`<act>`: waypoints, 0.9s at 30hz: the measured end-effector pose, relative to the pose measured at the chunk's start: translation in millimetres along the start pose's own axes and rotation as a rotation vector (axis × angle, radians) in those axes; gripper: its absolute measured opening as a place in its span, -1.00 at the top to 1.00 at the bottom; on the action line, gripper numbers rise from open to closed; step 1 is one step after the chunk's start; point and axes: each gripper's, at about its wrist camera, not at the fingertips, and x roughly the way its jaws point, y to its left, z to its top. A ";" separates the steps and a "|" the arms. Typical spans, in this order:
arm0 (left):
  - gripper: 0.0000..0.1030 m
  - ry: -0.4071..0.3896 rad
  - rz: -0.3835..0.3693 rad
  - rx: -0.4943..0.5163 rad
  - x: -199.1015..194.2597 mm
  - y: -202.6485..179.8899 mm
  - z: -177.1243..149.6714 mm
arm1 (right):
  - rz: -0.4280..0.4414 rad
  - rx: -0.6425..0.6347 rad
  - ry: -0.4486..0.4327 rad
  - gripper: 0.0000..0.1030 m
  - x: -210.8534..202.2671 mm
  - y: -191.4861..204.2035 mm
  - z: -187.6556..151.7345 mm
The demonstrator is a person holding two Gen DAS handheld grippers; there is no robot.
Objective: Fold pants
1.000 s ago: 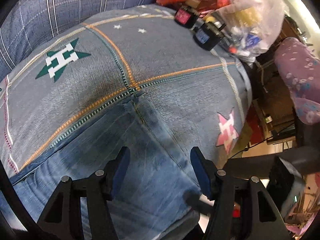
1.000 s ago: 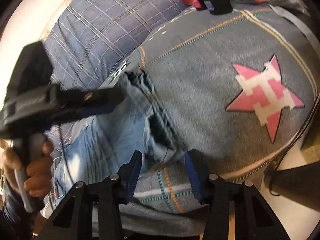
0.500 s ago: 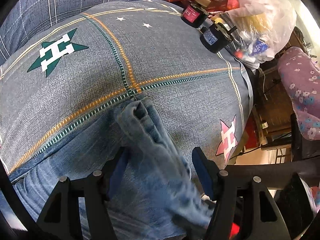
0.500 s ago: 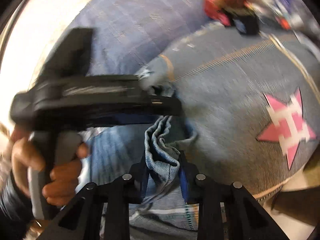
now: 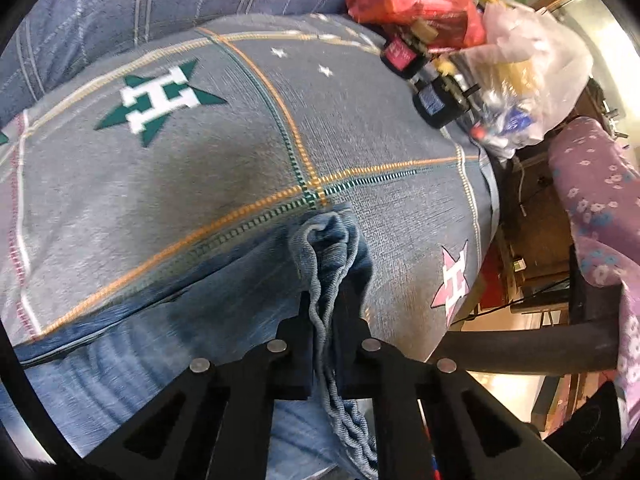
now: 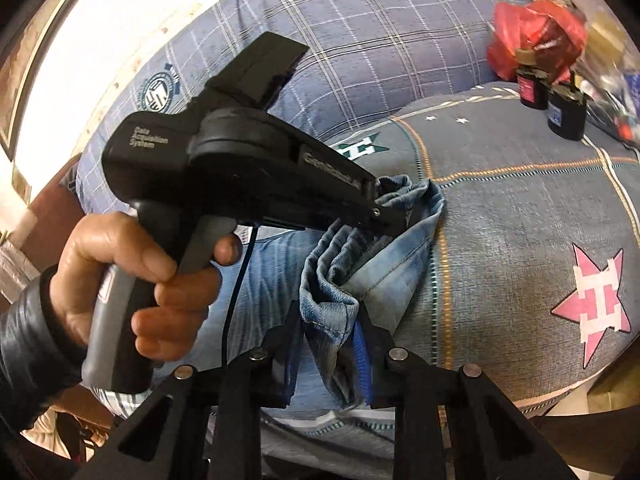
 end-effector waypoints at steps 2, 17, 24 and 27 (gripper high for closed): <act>0.86 -0.028 -0.007 0.005 -13.0 4.9 -6.1 | 0.004 -0.020 0.003 0.52 0.7 9.7 0.7; 0.86 -0.180 -0.101 -0.161 -113.4 105.9 -81.6 | 0.086 -0.255 0.094 0.52 24.2 121.8 -5.4; 0.69 -0.178 -0.011 -0.251 -117.4 177.2 -140.4 | 0.120 -0.385 0.210 0.52 72.9 179.2 -32.6; 0.39 -0.157 0.027 -0.312 -110.4 206.9 -158.7 | 0.098 -0.427 0.277 0.47 103.4 195.7 -53.4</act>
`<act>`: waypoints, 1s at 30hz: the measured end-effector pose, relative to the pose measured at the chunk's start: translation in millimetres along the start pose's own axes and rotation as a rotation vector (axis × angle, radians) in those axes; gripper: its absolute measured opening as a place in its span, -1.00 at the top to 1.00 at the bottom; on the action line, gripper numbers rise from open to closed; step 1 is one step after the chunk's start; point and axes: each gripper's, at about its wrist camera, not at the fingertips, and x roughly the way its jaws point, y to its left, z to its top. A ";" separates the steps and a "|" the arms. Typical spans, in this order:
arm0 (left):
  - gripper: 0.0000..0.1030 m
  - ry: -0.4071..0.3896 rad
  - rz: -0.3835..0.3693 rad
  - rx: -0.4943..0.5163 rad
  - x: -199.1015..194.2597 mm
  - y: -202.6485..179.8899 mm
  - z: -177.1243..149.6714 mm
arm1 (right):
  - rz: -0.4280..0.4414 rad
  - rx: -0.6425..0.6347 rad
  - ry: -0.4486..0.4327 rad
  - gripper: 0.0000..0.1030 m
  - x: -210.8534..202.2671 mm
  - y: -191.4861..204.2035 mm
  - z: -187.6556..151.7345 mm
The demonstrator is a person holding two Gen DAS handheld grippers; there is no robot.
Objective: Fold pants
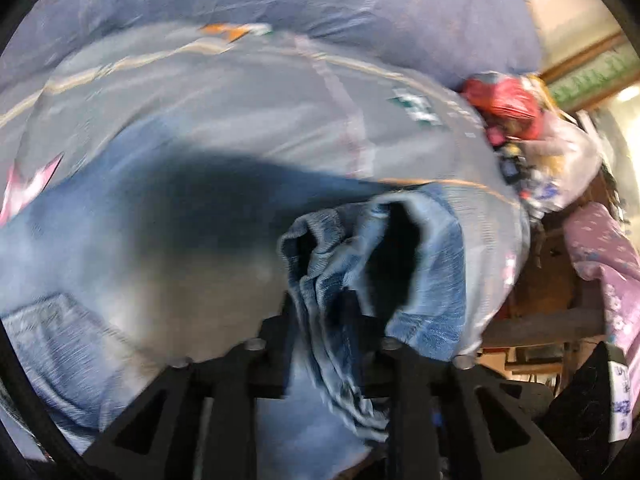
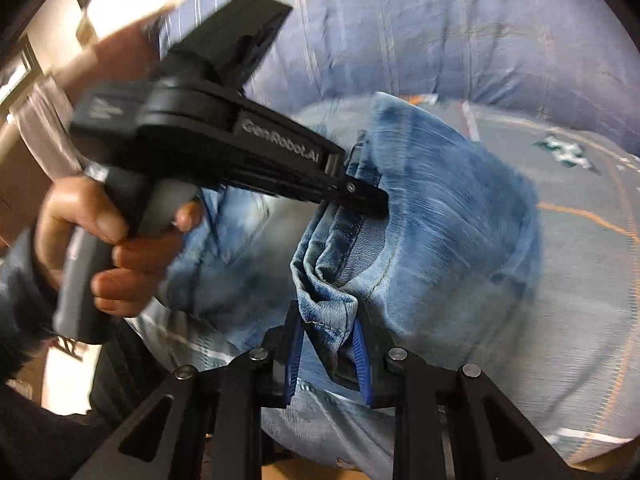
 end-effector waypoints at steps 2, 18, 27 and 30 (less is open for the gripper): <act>0.39 -0.016 0.005 -0.049 -7.5 20.0 -2.8 | -0.042 -0.009 0.064 0.19 26.8 4.8 -3.0; 0.30 -0.078 -0.072 -0.015 -14.8 -13.0 27.4 | -0.004 0.247 -0.129 -0.15 -19.1 -16.7 -17.8; 0.89 -0.113 -0.013 -0.064 -8.0 -3.2 22.0 | -0.042 0.228 -0.072 0.67 18.6 -5.9 -21.2; 0.90 -0.145 -0.027 -0.033 -22.0 -4.4 14.9 | -0.028 0.208 -0.112 0.69 -3.6 3.5 -18.9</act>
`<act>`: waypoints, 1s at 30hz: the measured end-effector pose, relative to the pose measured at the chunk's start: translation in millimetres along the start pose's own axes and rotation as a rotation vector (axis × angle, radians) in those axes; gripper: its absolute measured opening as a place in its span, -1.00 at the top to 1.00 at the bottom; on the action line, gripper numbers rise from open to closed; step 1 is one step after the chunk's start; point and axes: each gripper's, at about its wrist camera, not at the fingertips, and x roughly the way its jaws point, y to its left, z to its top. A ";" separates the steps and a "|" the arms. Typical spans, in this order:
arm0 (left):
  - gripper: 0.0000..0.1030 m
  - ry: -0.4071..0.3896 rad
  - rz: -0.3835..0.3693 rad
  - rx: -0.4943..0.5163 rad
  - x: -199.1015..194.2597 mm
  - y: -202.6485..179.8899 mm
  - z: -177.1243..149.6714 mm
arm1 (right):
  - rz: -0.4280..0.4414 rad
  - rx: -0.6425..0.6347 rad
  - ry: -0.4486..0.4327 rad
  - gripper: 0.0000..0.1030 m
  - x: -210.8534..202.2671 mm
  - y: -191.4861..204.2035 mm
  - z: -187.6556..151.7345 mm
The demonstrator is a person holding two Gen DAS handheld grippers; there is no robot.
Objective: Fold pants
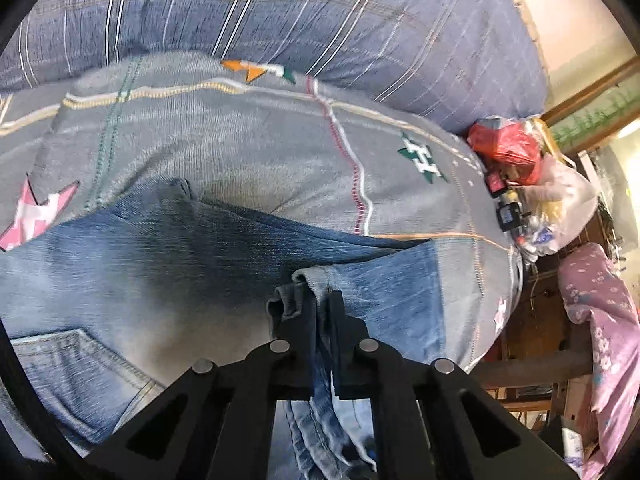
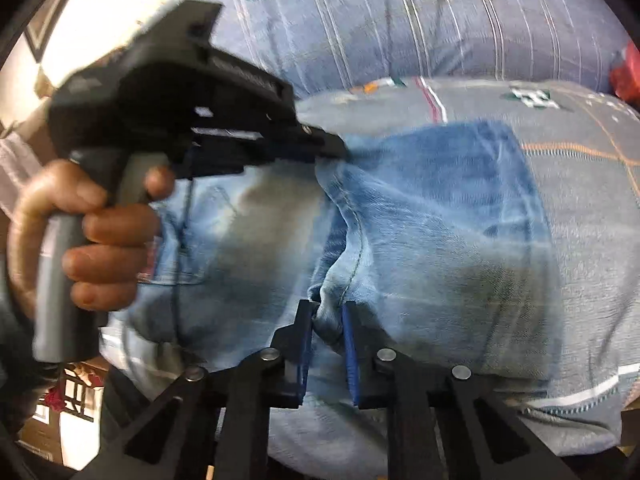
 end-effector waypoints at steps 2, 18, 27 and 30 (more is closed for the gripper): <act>0.90 -0.015 -0.011 0.005 -5.8 2.5 -2.9 | 0.008 -0.028 -0.023 0.69 -14.0 8.5 -1.5; 0.85 -0.040 0.021 -0.006 -35.3 7.4 -5.3 | 0.066 0.047 -0.009 -0.58 -34.0 -14.2 -12.0; 0.85 0.084 -0.083 0.061 9.6 -39.2 -28.7 | -0.102 0.198 -0.174 -0.28 -62.7 -84.5 48.2; 0.85 0.115 -0.010 0.061 34.2 -35.9 -35.6 | -0.121 0.237 -0.149 0.20 -35.5 -106.1 68.4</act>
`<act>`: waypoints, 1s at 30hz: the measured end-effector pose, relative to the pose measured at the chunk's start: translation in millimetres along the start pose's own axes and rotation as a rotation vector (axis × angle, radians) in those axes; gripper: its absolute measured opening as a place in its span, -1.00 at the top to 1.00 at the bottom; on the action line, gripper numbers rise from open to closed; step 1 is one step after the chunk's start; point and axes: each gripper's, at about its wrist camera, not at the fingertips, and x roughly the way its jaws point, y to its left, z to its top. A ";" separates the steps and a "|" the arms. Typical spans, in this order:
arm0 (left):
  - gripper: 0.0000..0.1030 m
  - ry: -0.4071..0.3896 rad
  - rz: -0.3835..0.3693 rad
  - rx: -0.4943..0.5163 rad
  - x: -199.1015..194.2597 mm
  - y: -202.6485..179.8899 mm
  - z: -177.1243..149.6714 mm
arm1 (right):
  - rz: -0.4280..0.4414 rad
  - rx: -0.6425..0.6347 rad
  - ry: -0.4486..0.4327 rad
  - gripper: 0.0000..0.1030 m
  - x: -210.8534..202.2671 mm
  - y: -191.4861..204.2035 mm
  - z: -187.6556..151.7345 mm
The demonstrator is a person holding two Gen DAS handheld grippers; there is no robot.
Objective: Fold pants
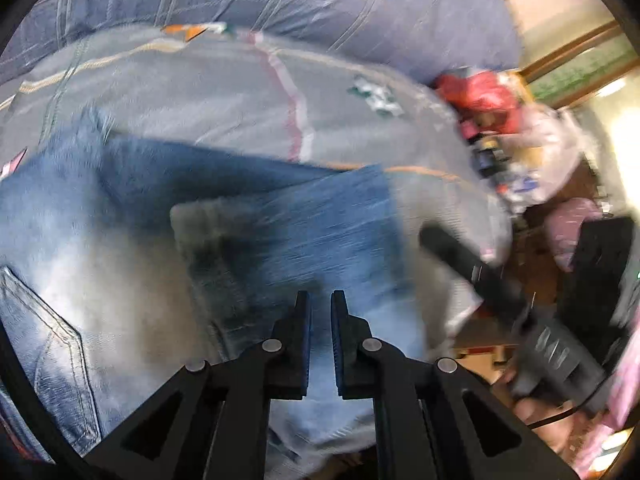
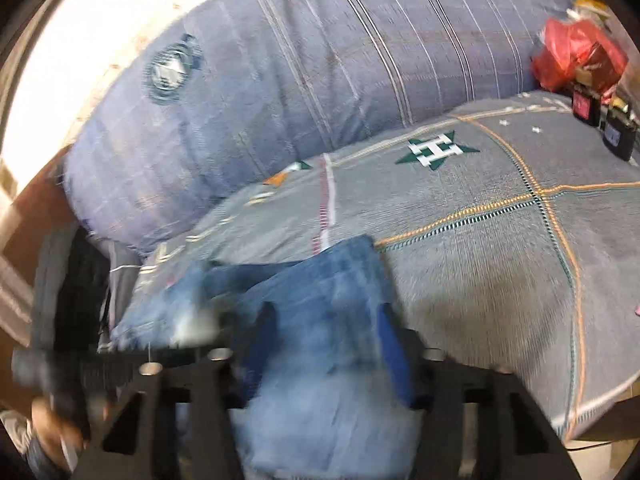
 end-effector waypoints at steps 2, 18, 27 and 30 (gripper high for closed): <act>0.94 0.012 0.020 -0.032 10.7 14.9 -3.2 | -0.001 -0.009 0.027 0.28 24.1 0.2 6.5; 0.94 -0.010 -0.086 -0.058 -16.4 43.7 -45.2 | 0.040 -0.119 0.053 0.28 54.8 39.3 2.8; 0.94 -0.055 -0.055 -0.037 -24.0 50.5 -58.6 | 0.076 -0.106 0.122 0.25 78.9 53.5 11.5; 0.90 -0.061 -0.028 -0.049 -28.5 56.6 -63.2 | 0.093 -0.163 0.089 0.25 68.5 70.5 2.4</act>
